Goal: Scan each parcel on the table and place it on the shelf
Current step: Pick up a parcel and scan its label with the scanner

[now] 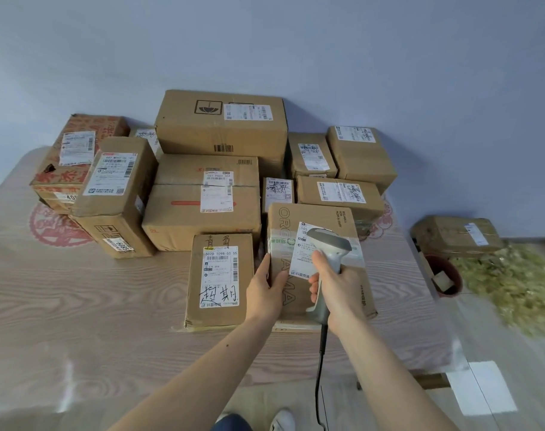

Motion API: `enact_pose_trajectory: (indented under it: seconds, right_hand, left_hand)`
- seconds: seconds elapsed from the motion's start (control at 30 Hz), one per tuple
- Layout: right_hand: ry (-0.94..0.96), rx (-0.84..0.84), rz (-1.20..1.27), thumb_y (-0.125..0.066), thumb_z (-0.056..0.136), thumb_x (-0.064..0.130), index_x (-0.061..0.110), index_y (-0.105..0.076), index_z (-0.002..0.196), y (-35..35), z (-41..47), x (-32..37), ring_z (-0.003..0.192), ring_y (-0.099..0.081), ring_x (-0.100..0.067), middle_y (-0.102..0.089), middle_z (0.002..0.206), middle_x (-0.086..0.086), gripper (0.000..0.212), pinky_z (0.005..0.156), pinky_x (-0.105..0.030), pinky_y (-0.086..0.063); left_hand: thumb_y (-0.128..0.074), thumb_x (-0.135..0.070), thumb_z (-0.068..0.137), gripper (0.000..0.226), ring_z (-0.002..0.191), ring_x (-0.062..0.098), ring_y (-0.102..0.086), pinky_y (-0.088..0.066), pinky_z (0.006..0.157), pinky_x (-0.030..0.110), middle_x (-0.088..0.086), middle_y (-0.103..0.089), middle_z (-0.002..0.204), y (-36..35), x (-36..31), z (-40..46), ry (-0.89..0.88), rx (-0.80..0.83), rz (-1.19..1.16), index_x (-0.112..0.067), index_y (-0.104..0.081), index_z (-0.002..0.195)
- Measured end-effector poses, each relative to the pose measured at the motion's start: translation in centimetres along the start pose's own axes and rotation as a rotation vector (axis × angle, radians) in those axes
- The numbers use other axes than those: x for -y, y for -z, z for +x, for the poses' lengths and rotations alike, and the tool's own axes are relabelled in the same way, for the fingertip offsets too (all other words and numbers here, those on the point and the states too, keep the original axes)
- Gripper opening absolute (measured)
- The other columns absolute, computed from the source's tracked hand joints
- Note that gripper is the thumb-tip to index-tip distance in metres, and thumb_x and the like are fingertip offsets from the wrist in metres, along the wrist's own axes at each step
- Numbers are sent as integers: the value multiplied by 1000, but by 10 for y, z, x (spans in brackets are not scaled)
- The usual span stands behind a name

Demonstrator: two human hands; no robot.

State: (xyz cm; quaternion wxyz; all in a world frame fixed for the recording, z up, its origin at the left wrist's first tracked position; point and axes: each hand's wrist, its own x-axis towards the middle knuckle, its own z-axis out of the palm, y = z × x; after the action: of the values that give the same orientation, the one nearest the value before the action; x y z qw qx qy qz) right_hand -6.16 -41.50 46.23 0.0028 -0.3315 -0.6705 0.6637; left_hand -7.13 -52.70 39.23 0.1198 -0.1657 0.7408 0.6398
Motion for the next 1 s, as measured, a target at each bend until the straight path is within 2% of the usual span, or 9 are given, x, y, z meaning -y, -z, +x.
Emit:
enact_pose_trajectory:
  seconds: [0.13,0.23,0.37,0.53,0.83,1.0]
  right_hand:
    - [-18,-3,-10,-70,90,33,3,-65,71,-1,3,1,45,-53,-16,-60,54,-5,36,50,-31,-45]
    - [-22,-1,-25,-69,91,33,4,-65,72,-1,5,1,44,-52,-16,-60,53,-5,34,50,-32,-45]
    - [-25,-1,-27,-70,90,33,3,-66,73,-1,5,0,43,-52,-16,-62,56,-8,35,49,-32,-45]
    - [-23,4,-8,-72,88,35,3,-66,74,-1,3,1,44,-52,-16,-61,57,-9,36,48,-30,-44]
    - [-4,1,-12,-70,90,34,-4,-68,80,5,1,7,46,-53,-16,-62,62,-12,40,45,-27,-45]
    - [-1,-15,-7,-71,89,37,-4,-68,80,12,6,7,45,-52,-15,-62,61,-10,41,45,-29,-44]
  left_hand:
    - [-58,-25,99,56,113,13,-61,-52,97,32,-6,-64,129,-2,2,1,-9,-21,-12,-27,-38,151]
    - [-58,-25,99,57,115,15,-61,-51,98,34,-4,-62,132,-3,3,2,-10,-29,-17,-26,-37,152]
    - [-57,-24,100,57,114,14,-60,-49,93,25,-4,-61,133,-3,4,3,-9,-31,-7,-25,-35,152]
    - [-57,-24,99,58,121,15,-57,-48,104,34,-4,-59,137,-3,3,2,-7,-30,-15,-25,-35,153]
    - [-57,-24,99,58,121,15,-58,-49,103,36,-6,-58,138,-4,-1,1,40,-37,-55,-26,-35,153]
    - [-57,-29,96,56,127,18,-54,-46,106,42,-5,-56,142,-5,-4,3,40,-71,18,-28,-40,150]
